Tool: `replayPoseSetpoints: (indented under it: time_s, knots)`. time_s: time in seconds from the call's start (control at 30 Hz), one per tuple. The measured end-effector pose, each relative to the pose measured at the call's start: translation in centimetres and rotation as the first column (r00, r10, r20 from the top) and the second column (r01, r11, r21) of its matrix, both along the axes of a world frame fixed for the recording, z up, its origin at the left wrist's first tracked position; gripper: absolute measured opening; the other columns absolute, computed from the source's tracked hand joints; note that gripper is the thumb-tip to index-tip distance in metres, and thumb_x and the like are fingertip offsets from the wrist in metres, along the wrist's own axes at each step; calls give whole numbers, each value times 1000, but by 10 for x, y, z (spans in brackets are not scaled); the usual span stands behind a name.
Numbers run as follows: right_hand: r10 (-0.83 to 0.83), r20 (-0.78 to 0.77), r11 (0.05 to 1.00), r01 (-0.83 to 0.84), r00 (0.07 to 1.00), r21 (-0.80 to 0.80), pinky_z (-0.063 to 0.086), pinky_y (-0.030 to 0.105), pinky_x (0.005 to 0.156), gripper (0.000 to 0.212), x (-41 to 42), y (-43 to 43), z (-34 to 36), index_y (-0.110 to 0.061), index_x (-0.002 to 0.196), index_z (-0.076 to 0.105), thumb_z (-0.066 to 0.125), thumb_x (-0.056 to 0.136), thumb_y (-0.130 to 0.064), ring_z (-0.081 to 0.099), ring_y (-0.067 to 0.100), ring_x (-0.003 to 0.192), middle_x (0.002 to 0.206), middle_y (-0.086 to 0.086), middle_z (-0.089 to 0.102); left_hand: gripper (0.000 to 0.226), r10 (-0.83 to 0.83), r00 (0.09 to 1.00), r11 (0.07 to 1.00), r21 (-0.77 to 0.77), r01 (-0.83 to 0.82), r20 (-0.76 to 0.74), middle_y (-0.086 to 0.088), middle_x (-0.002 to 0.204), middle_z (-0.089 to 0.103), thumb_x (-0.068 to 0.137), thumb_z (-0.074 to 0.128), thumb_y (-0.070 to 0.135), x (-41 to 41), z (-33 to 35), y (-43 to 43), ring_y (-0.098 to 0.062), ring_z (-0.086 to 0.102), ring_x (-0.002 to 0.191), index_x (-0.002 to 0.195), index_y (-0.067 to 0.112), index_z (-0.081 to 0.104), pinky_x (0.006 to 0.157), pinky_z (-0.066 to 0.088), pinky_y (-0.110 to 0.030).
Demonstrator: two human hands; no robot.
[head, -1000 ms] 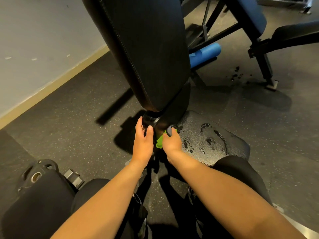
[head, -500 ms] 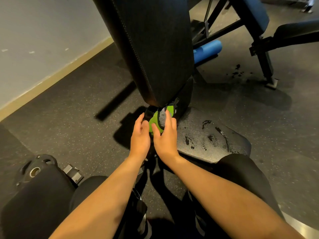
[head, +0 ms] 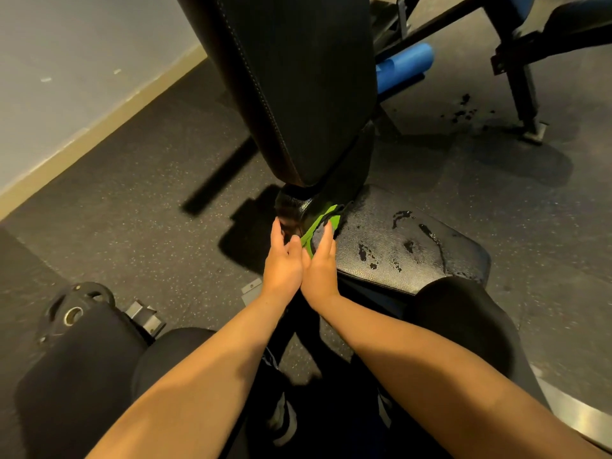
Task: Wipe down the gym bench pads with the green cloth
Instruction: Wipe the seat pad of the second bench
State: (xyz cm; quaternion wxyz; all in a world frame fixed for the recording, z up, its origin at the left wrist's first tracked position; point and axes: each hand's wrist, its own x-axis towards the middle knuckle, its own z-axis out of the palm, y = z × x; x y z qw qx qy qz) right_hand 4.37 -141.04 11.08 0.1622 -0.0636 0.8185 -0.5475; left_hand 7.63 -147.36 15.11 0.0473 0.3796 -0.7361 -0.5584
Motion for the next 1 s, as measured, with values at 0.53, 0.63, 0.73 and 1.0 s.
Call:
replayPoseSetpoints:
  time_s: [0.53, 0.63, 0.73, 1.0]
  knots:
    - [117, 553, 984, -170, 825, 46, 37, 23, 40, 14, -48, 30, 34, -17, 105, 58, 54, 94, -10, 65, 18, 58, 93, 11, 70, 50, -159, 941, 986, -6, 169, 300, -17, 142, 54, 109, 27, 39, -2, 3, 19, -31, 49, 129, 140, 8, 50, 103, 36, -37]
    - [120, 547, 990, -141, 829, -5, 42, 26, 45, 12, -45, 45, 49, -23, 98, 57, 61, 90, -15, 67, 22, 66, 93, 13, 72, 50, -230, 924, 970, -11, 245, 305, -12, 109, 66, 108, 25, 42, -1, 0, 23, -25, 58, 99, 111, 12, 65, 82, 40, -35]
    - [132, 479, 989, -147, 868, -7, 48, 30, 62, 15, -35, 63, 56, -22, 101, 66, 66, 87, -26, 68, 23, 91, 103, 7, 72, 49, -254, 947, 965, -8, 260, 197, -9, 113, 69, 106, 32, 46, 2, -3, 24, -19, 62, 97, 120, 12, 65, 78, 42, -33]
    - [222, 237, 974, -228, 946, -2, 34, 24, 99, 41, -14, 113, 75, -18, 135, 57, 65, 95, -20, 46, 11, 127, 135, -8, 45, 29, -238, 971, 971, 25, 238, 6, 7, 119, 64, 106, 49, 25, 29, 28, 50, 7, 57, 93, 131, 17, 60, 67, 42, -2]
